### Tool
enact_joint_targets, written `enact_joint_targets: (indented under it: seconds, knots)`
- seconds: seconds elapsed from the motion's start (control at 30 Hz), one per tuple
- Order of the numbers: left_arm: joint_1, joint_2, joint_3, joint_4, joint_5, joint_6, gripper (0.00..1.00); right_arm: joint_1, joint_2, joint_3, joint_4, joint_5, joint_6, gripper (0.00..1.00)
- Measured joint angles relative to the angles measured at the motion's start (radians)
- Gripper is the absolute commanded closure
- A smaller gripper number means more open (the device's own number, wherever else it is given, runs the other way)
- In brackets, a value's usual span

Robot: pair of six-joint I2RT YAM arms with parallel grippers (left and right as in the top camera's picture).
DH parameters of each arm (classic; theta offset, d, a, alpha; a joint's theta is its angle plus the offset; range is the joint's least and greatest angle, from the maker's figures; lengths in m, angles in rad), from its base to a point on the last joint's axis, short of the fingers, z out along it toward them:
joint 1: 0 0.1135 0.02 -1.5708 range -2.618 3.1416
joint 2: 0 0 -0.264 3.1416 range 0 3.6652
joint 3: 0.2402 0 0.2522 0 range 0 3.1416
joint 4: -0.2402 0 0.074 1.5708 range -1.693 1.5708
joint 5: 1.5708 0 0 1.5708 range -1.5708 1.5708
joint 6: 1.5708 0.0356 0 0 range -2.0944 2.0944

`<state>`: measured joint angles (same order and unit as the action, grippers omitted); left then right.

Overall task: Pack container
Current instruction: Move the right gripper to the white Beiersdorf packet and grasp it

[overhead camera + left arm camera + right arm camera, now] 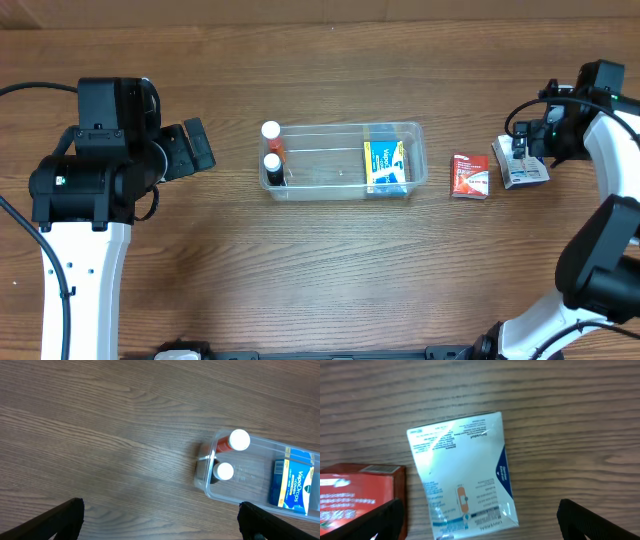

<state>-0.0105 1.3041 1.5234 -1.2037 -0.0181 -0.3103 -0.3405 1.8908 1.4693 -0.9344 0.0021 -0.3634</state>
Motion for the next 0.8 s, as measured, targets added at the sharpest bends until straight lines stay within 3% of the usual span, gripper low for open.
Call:
enact_joint_targets:
  seconds: [0.57, 0.63, 0.7, 0.8]
  knots:
    - [0.0, 0.0, 0.0, 0.0, 0.0, 0.0, 0.0, 0.0, 0.166, -0.004, 0.043, -0.029, -0.008, 0.0]
    - [0.0, 0.0, 0.0, 0.0, 0.0, 0.0, 0.0, 0.0, 0.169, -0.004, 0.045, -0.029, -0.008, 0.02]
    - [0.0, 0.0, 0.0, 0.0, 0.0, 0.0, 0.0, 0.0, 0.17, -0.004, 0.047, -0.03, -0.007, 0.13]
    - [0.0, 0.0, 0.0, 0.0, 0.0, 0.0, 0.0, 0.0, 0.17, -0.004, 0.052, -0.033, -0.004, 0.2]
